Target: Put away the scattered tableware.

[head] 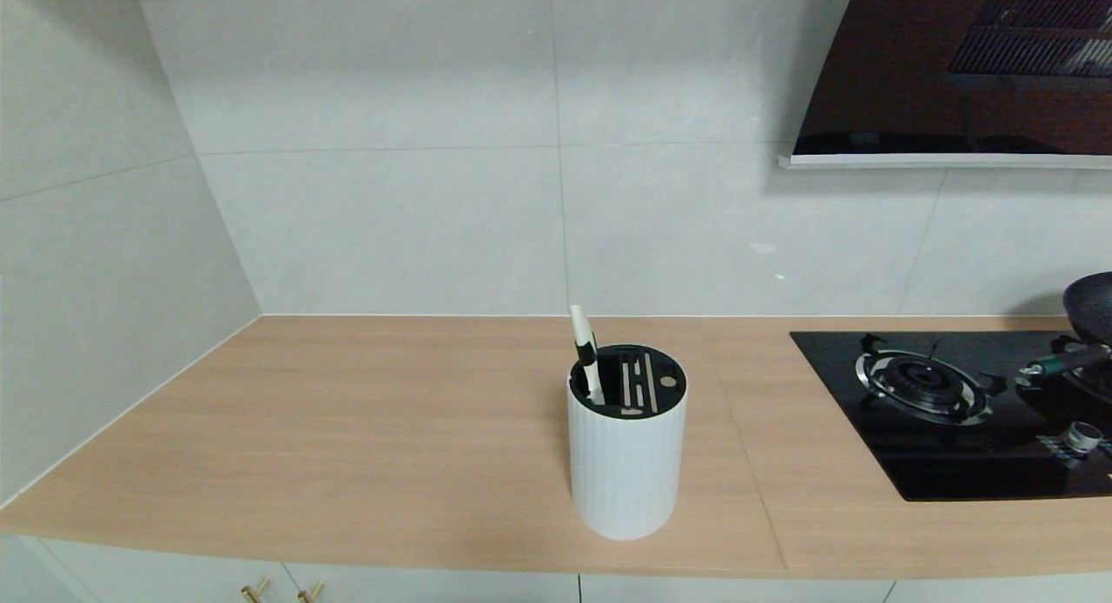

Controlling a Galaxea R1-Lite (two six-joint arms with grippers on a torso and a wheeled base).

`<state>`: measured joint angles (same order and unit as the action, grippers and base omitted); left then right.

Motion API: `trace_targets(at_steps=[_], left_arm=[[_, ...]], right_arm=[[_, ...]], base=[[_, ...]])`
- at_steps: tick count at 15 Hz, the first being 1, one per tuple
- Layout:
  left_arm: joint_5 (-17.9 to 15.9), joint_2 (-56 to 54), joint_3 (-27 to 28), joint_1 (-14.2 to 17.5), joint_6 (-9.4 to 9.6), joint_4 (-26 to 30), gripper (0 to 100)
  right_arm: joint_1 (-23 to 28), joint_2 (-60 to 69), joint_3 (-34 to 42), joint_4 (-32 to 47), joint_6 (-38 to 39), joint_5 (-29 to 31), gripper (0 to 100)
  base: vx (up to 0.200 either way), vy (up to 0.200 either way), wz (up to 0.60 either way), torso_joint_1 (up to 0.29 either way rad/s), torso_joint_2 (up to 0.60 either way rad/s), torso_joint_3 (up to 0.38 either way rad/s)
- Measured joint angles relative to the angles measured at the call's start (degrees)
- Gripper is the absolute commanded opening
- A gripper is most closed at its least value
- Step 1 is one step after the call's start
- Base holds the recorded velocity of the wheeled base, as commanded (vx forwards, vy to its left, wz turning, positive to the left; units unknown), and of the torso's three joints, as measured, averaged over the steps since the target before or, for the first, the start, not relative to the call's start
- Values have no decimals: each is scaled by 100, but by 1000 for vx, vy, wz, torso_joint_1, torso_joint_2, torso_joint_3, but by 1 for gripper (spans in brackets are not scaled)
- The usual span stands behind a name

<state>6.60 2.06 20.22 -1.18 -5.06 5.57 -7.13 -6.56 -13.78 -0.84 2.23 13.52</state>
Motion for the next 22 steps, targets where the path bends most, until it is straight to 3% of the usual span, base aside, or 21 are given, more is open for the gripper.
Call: trace_targets(at_steps=[3,5,7,9,10,13,16,19,20,22], left_arm=[[101,-173,-713,77,16,-101,100],[93,-201,-1392,85,99,-557,100],[-50,-213,-1854,85,176,-749,100],[-558,-217,-1957,85,216,-718,100],[-798,-219,-1979,80,351,-685,100],[-880,-219,-2011,85,801,-528,100],[-880,-219,-2020,83,686,-536,100],[-870,-219,-2022,85,656,-535,100],[-875,-219,-2022,85,658,-536,100],[-875,-217,-2022,80,617,-536,100]], right_arm=[[63,85,642,-406,-62,82,100],[72,105,1143,-1178,-46,87,100],[77,113,1320,-1295,162,-204,100],[72,113,1348,-1123,346,-490,100],[72,113,1362,-618,364,-514,100],[72,113,1378,-213,362,-532,100],[77,113,1378,-217,239,-239,100],[155,122,1378,-230,-78,1330,100],[330,179,1378,-233,-234,1390,100],[640,391,1378,-228,-512,862,100]], base=[[0,0,0,0,0,0],[0,0,0,0,0,0],[0,0,0,0,0,0],[0,0,0,0,0,0],[0,0,0,0,0,0],[0,0,0,0,0,0],[0,0,0,0,0,0],[0,0,0,0,0,0],[0,0,0,0,0,0],[0,0,0,0,0,0]])
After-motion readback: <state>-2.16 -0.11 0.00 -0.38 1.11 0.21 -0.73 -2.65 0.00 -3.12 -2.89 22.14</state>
